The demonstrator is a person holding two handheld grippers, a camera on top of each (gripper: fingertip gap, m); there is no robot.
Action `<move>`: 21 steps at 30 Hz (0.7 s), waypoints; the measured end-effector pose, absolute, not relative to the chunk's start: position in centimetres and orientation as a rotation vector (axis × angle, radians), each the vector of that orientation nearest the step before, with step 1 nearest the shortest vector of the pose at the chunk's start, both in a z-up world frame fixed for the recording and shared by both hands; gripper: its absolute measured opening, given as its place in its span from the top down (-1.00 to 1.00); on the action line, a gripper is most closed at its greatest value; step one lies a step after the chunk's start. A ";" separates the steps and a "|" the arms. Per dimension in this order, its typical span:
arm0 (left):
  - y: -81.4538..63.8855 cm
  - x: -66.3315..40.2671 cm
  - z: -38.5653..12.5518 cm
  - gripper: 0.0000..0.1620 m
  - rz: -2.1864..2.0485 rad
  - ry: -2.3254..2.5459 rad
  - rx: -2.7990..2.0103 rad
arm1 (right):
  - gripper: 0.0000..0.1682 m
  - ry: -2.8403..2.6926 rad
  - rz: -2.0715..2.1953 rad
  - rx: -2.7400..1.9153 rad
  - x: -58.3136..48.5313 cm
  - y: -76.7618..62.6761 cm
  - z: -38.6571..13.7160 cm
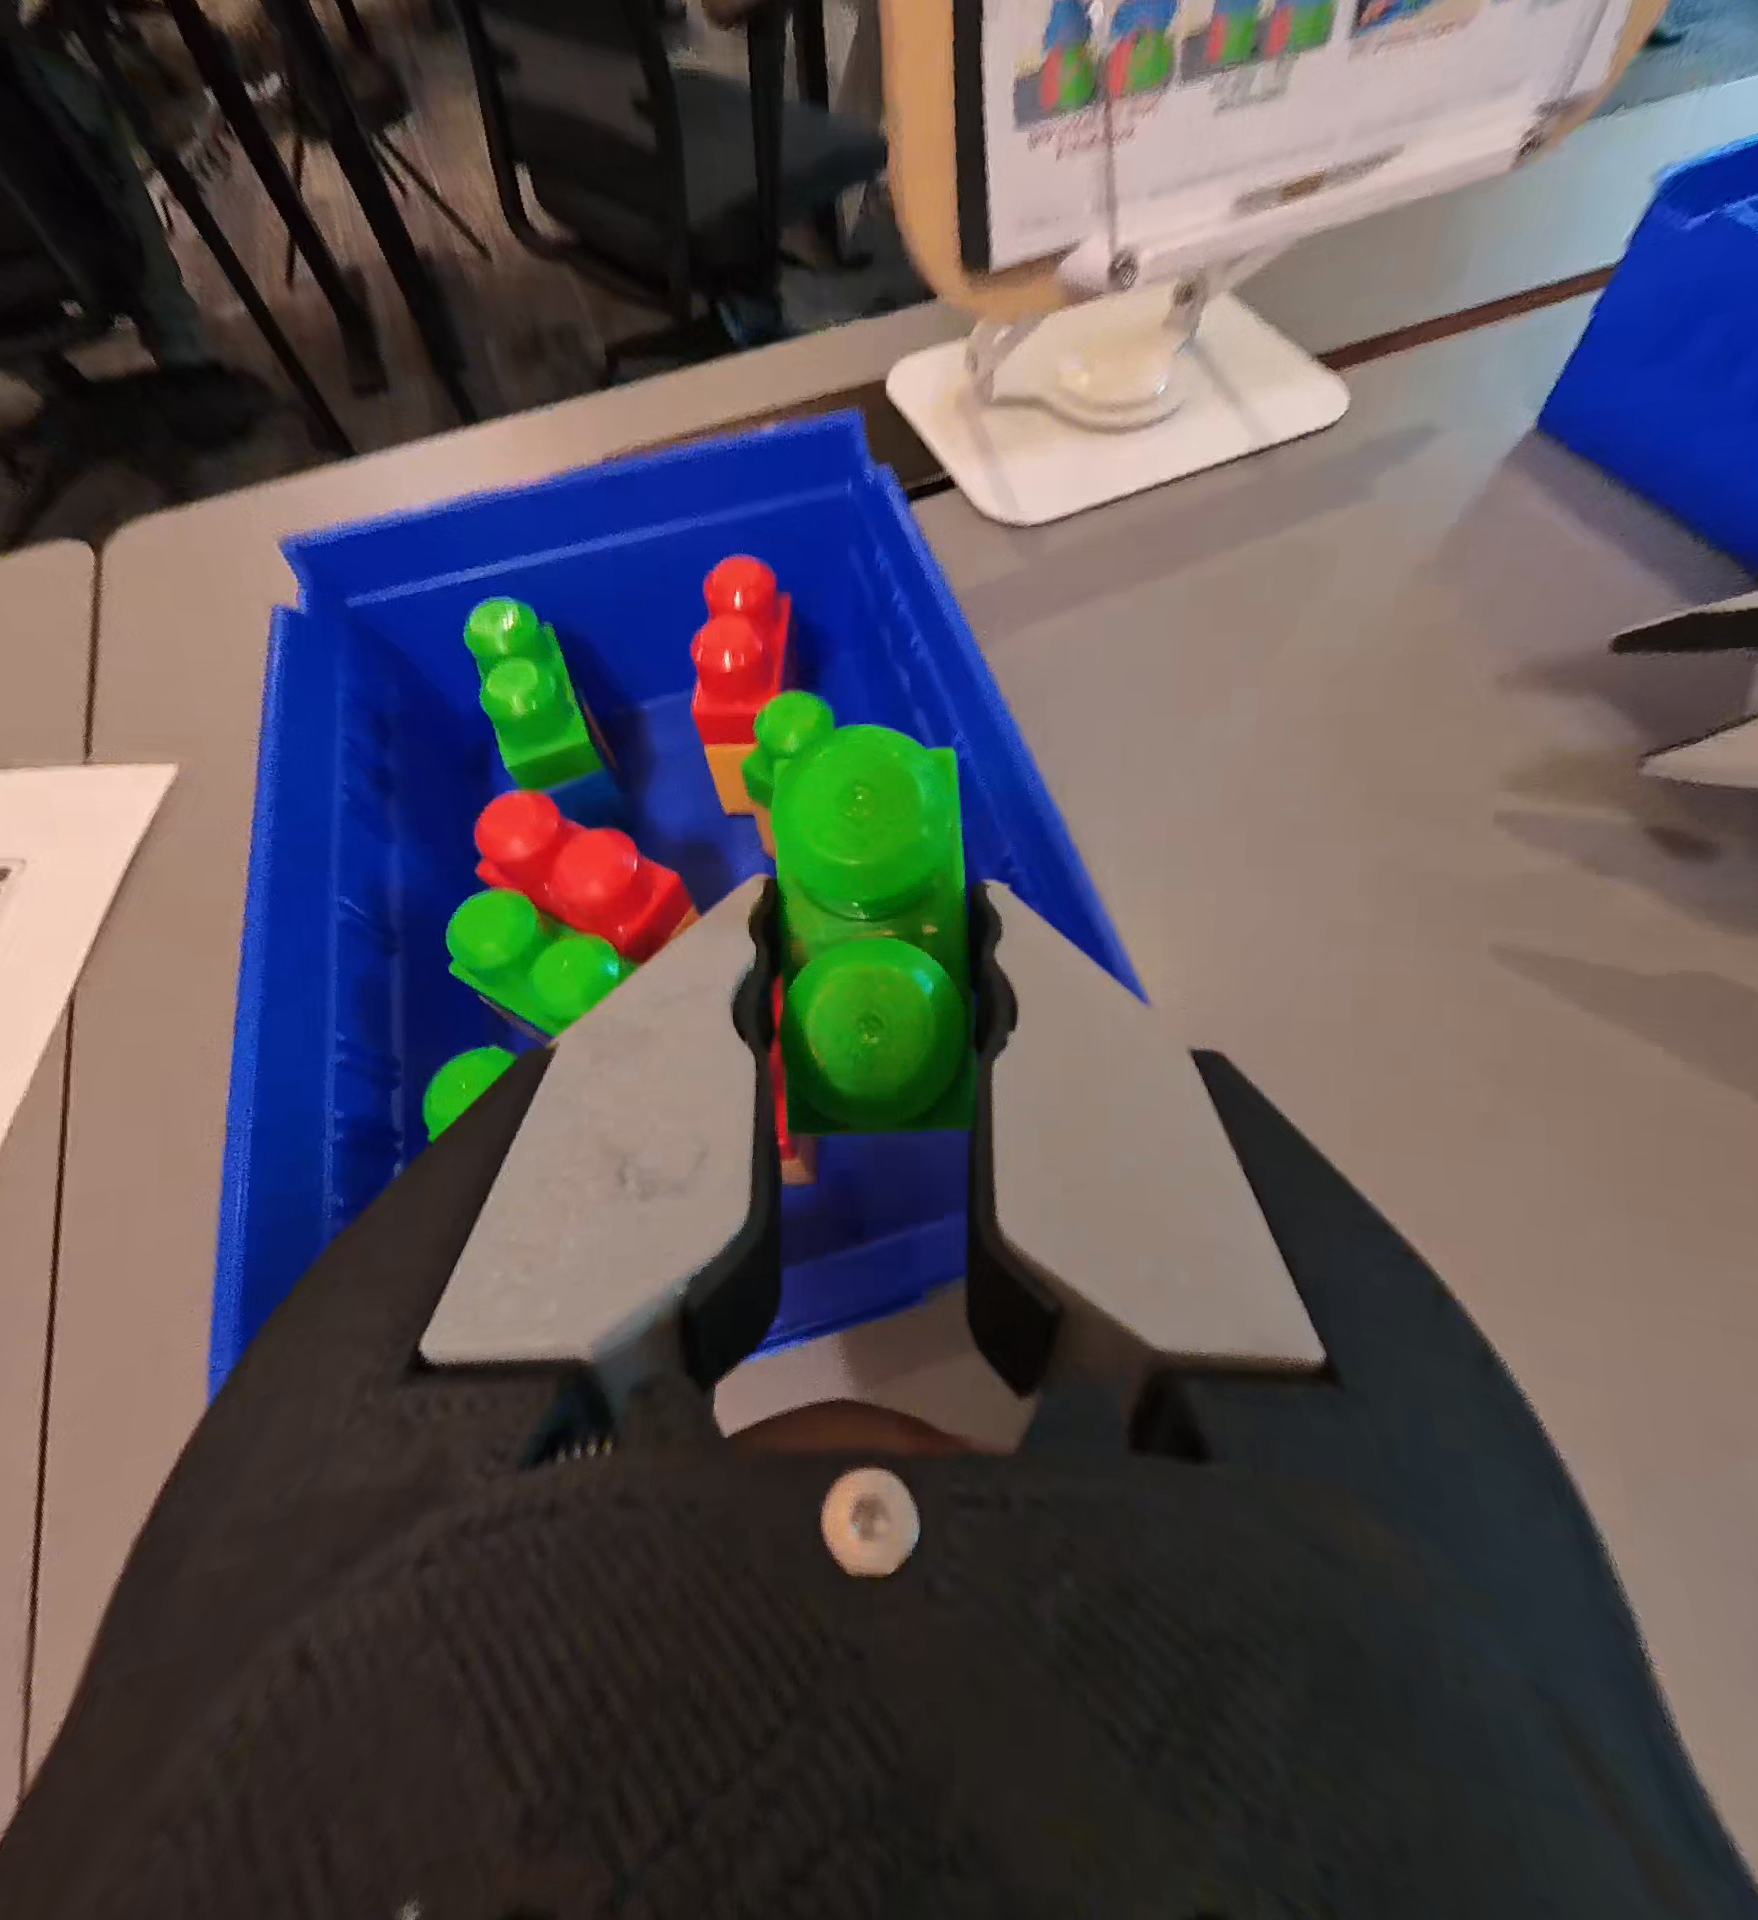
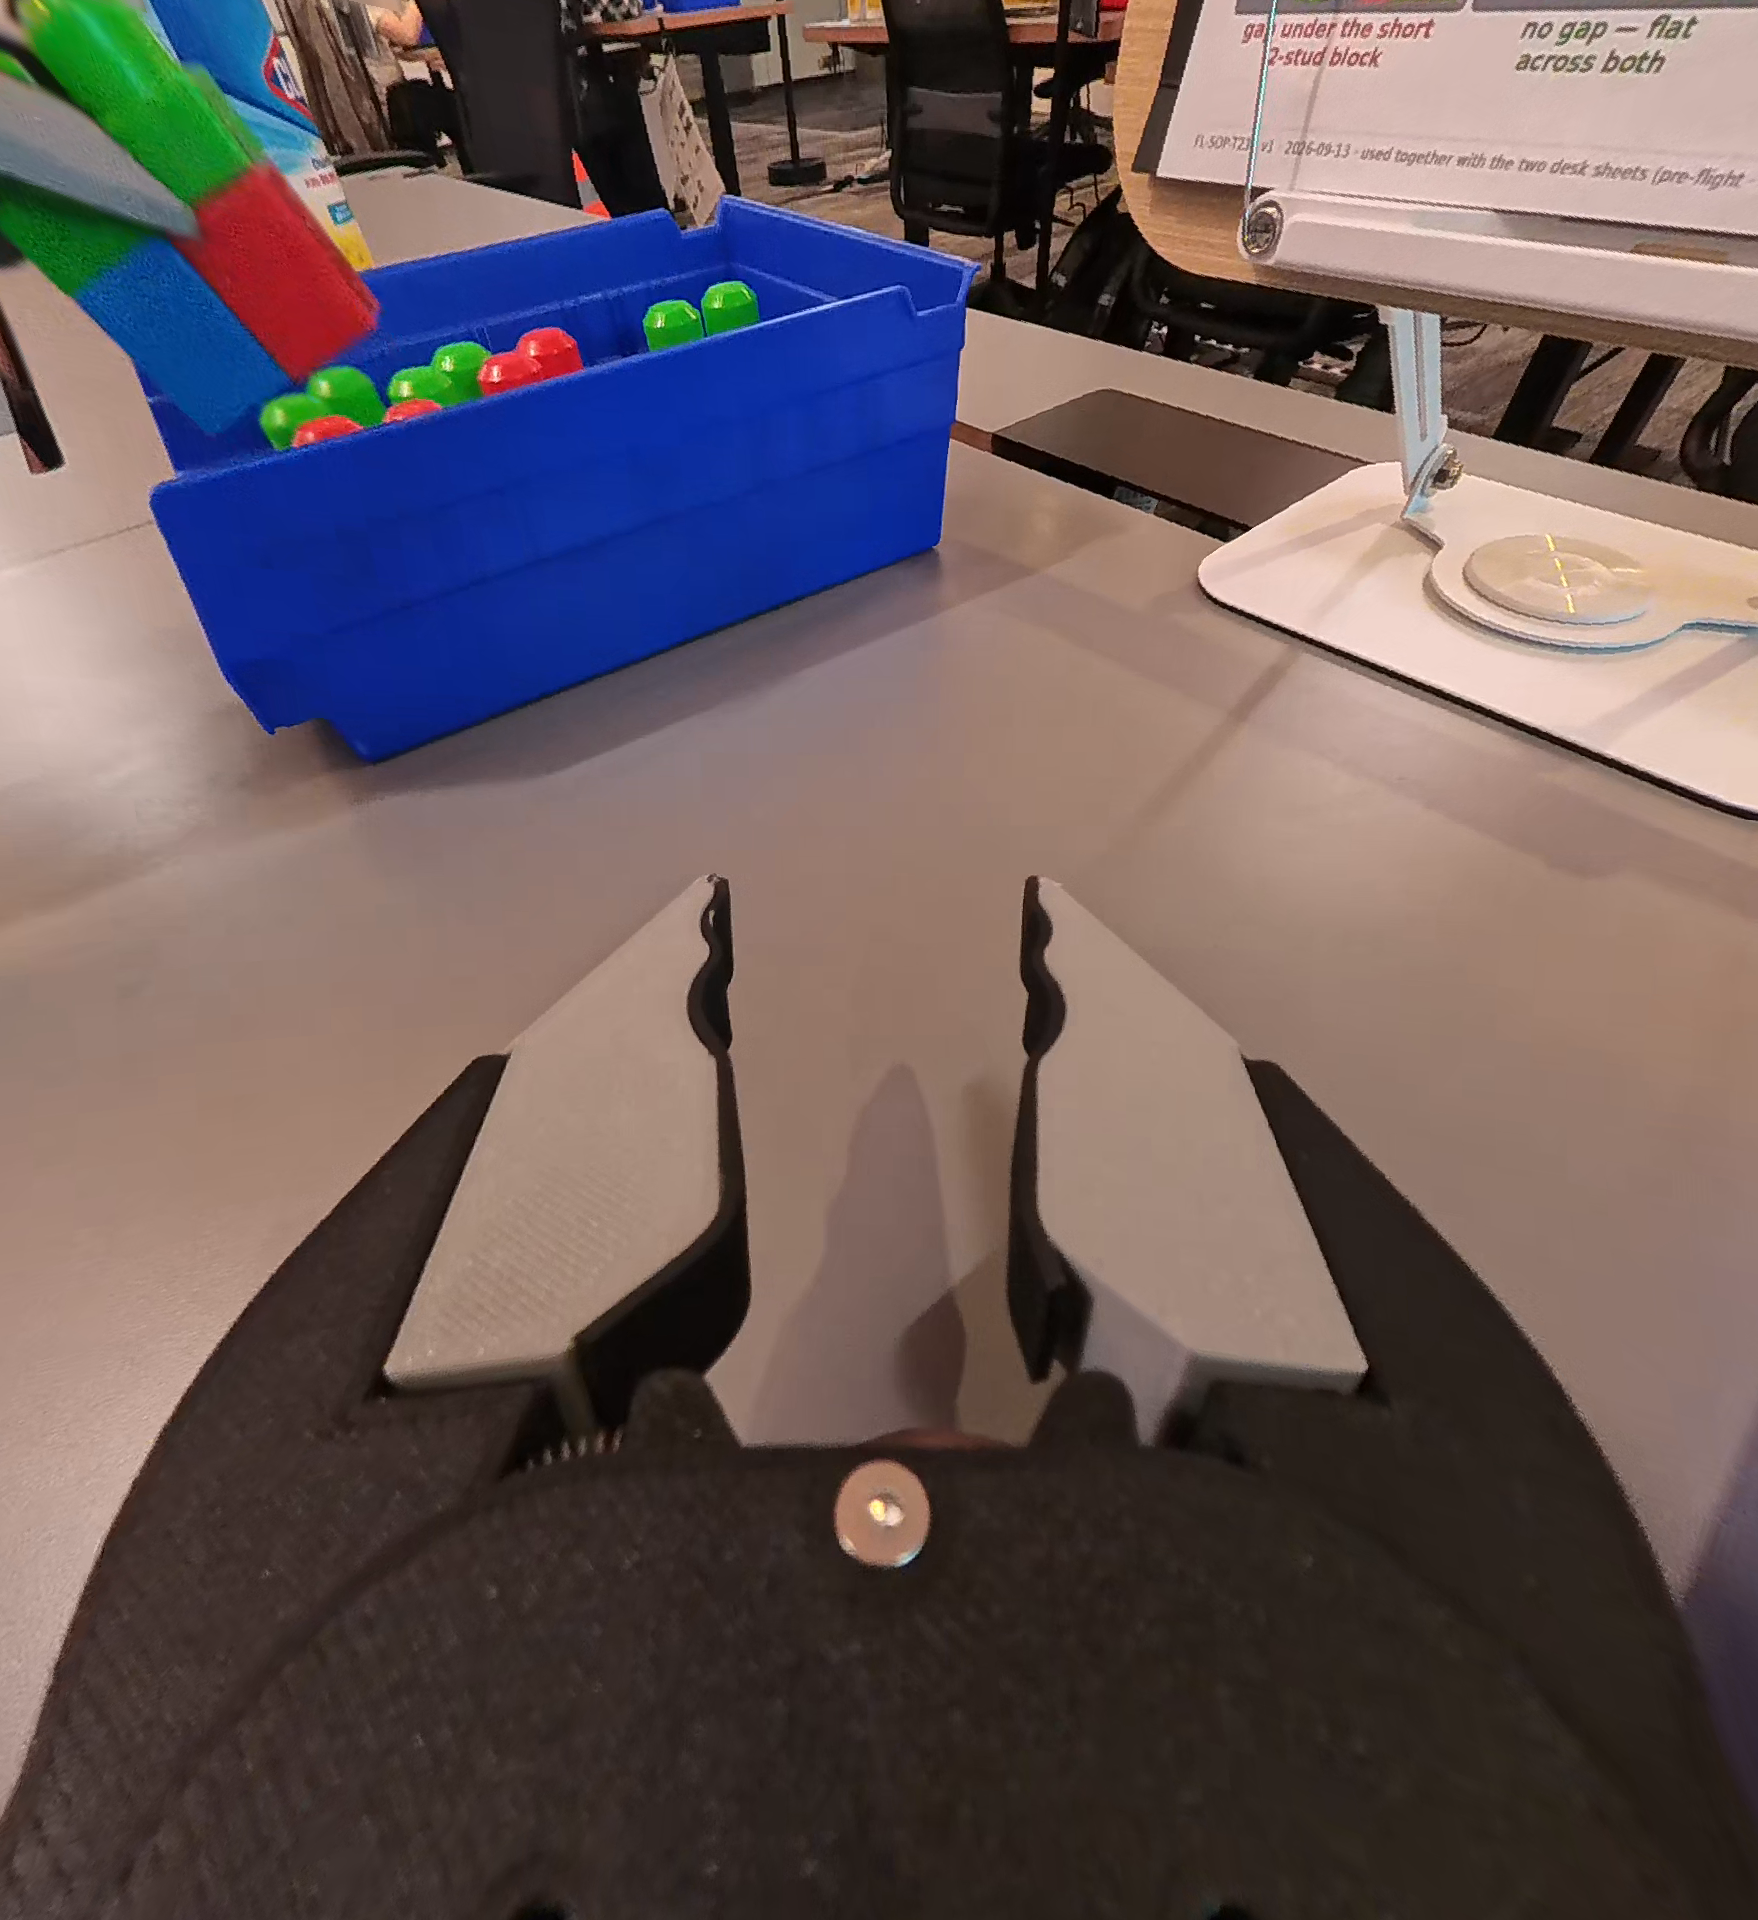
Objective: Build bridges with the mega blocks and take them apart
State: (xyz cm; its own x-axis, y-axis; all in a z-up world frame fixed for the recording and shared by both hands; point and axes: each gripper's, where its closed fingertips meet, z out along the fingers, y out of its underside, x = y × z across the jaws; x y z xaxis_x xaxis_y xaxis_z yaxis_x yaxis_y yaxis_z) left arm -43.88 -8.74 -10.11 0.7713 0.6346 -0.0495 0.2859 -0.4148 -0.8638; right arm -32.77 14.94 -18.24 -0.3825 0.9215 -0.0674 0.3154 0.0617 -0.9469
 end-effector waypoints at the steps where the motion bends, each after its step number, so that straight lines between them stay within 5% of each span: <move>1: -8.4 -43.4 -9.2 0.58 0.472 -0.668 -2.001 | 0.37 -1.758 1.332 -1.237 -32.7 14.9 -18.2; 7: -2.9 -36.6 -6.5 0.58 0.337 -0.347 -2.009 | 0.28 -1.758 1.474 -1.126 -31.9 13.4 -16.2; 13: 4.0 -28.4 -10.6 0.58 -0.109 -0.017 -2.122 | 0.17 -1.835 1.876 -0.797 -27.7 8.7 -11.5; 19: 7.3 -25.8 -13.4 0.59 -0.302 0.171 -2.126 | 0.15 -2.055 1.825 -0.779 -27.0 6.7 -14.3; 21: 7.8 -25.8 -14.0 0.59 -0.295 0.208 -2.132 | 0.48 -2.160 1.751 -0.764 -26.7 6.3 -15.9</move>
State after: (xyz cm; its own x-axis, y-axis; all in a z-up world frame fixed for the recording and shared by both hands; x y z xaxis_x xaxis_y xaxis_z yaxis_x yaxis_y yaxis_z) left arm -25.77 7.77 -13.97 0.9566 -0.2612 0.1296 -0.0346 -0.5433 -0.8388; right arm -26.68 6.29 -15.89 -0.8288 0.5453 -0.1258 0.2357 0.1363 -0.9622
